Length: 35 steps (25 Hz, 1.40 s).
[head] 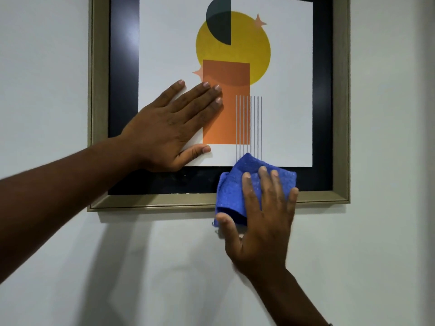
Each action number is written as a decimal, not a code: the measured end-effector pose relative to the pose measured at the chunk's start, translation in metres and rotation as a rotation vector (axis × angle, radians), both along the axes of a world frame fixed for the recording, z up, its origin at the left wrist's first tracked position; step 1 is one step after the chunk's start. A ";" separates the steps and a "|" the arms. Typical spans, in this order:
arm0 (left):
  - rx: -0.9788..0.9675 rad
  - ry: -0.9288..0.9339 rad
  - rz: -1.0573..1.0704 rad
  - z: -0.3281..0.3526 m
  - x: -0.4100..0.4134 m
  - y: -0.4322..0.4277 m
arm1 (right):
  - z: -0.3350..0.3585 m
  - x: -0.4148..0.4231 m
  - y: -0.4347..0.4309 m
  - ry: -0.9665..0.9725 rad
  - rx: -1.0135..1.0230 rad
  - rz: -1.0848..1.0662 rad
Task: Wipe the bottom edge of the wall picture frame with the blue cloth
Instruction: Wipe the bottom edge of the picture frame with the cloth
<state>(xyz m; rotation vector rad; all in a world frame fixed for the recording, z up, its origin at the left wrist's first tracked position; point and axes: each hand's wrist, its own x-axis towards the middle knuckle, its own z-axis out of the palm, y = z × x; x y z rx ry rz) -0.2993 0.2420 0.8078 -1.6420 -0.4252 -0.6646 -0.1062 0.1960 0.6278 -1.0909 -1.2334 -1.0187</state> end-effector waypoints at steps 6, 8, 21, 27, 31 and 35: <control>0.002 -0.006 -0.010 -0.001 -0.001 0.002 | 0.010 -0.009 0.009 0.185 0.213 0.122; -0.005 0.003 -0.011 0.001 0.000 0.002 | 0.018 -0.021 0.014 0.216 0.254 0.116; -0.008 -0.064 -0.018 -0.001 -0.011 0.003 | 0.026 -0.043 0.029 0.446 0.350 0.055; -0.032 -0.115 -0.003 0.003 -0.033 0.009 | 0.017 -0.039 0.028 0.256 0.362 0.072; -0.027 -0.116 -0.015 0.003 -0.035 0.010 | 0.022 -0.073 0.031 0.279 0.359 0.087; -0.033 -0.130 -0.016 0.002 -0.035 0.011 | 0.017 -0.064 0.033 0.229 0.407 0.132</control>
